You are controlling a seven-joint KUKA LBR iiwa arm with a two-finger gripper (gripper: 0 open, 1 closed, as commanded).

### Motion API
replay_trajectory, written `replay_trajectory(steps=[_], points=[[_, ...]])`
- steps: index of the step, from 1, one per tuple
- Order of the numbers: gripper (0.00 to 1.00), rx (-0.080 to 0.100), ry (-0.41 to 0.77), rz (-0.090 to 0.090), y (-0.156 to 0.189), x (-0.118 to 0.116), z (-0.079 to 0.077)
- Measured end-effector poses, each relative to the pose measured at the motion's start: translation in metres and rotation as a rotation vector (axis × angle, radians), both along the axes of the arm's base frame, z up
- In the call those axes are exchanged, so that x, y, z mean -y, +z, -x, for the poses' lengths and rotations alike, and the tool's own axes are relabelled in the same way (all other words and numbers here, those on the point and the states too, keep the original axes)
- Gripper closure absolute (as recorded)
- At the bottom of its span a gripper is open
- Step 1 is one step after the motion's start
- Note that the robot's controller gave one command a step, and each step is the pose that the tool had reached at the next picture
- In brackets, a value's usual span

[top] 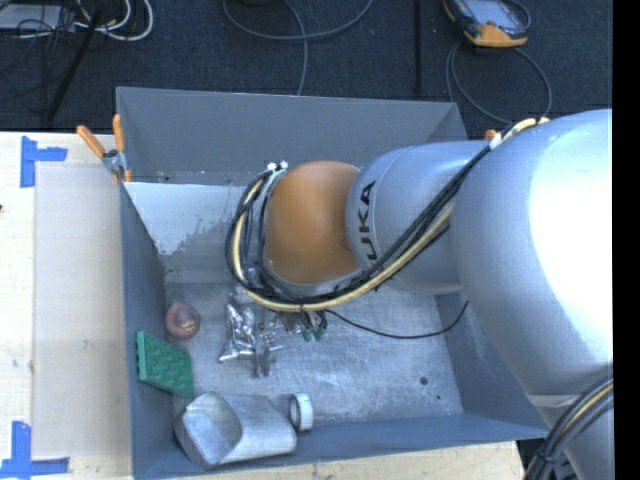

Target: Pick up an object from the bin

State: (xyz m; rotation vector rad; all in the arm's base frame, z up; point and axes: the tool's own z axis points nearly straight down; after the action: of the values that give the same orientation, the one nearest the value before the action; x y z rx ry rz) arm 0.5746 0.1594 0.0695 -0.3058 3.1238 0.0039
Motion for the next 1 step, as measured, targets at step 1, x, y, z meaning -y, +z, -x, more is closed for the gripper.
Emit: replay_trajectory(steps=[1], points=[[1.00,0.000,-0.003,-0.001,0.0041,0.0004,-0.0006]])
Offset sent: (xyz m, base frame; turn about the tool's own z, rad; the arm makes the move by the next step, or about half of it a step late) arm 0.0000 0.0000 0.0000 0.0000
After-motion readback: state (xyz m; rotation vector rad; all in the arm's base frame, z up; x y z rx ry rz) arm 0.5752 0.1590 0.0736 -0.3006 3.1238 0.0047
